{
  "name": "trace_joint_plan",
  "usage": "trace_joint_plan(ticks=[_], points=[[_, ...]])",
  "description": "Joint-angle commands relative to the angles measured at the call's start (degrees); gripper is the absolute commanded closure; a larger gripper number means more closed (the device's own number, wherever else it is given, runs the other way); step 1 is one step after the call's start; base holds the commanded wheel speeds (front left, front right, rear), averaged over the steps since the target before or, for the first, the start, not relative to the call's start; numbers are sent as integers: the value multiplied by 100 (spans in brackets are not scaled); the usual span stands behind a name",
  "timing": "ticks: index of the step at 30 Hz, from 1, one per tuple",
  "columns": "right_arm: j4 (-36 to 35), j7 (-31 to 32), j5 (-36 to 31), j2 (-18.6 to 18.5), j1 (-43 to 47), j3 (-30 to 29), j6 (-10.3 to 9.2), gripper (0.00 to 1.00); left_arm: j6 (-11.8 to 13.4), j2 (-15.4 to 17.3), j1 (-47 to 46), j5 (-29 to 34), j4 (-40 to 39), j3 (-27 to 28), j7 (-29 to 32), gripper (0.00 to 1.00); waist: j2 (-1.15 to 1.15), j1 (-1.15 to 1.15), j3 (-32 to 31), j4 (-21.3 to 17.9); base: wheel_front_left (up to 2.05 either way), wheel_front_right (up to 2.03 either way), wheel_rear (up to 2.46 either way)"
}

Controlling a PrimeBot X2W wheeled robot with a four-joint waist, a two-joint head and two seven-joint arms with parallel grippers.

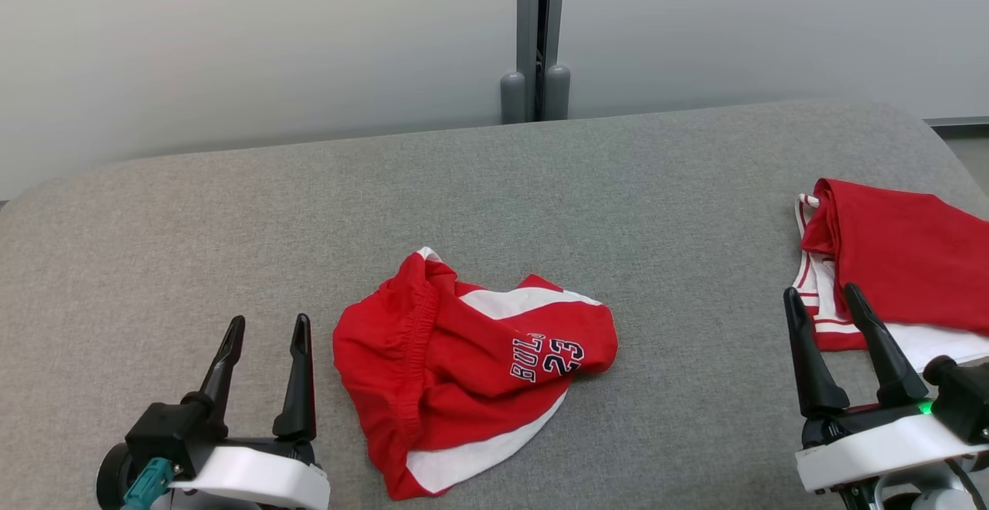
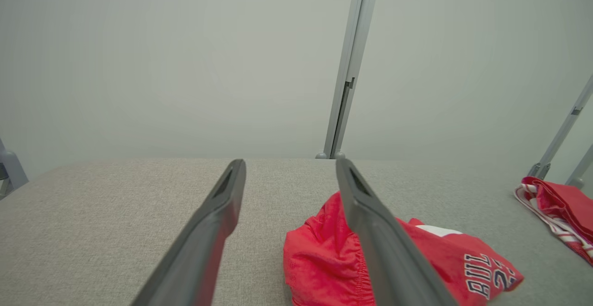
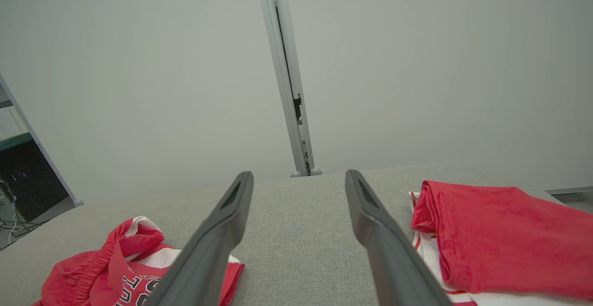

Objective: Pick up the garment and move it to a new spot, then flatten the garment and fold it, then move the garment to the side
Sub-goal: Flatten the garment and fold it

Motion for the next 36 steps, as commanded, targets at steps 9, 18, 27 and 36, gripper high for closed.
trace_joint_plan(ticks=[9, 18, 27, 36], points=[[35, -46, 12, 11, -97, 35, 1, 0, -160, 52, -303, -7, 119, -261, 308, 0, 0, 0, 76, -81, 0, 0, 0], [98, -81, 33, 14, -257, 126, 1, 0, -719, -7, -1119, -72, 900, -1033, 1712, 0, 0, 0, 210, -266, 0, 0, 0], [165, -141, 49, 55, -394, 195, 1, 0, -999, -138, -1837, -202, 1692, -1367, 2600, 0, 0, 0, 345, -540, 0, 0, 0], [244, -227, 62, 68, -433, 192, 1, 0, -853, -20, -2195, -207, 2430, -1208, 2752, 0, 0, 0, 494, -693, 0, 0, 0]])
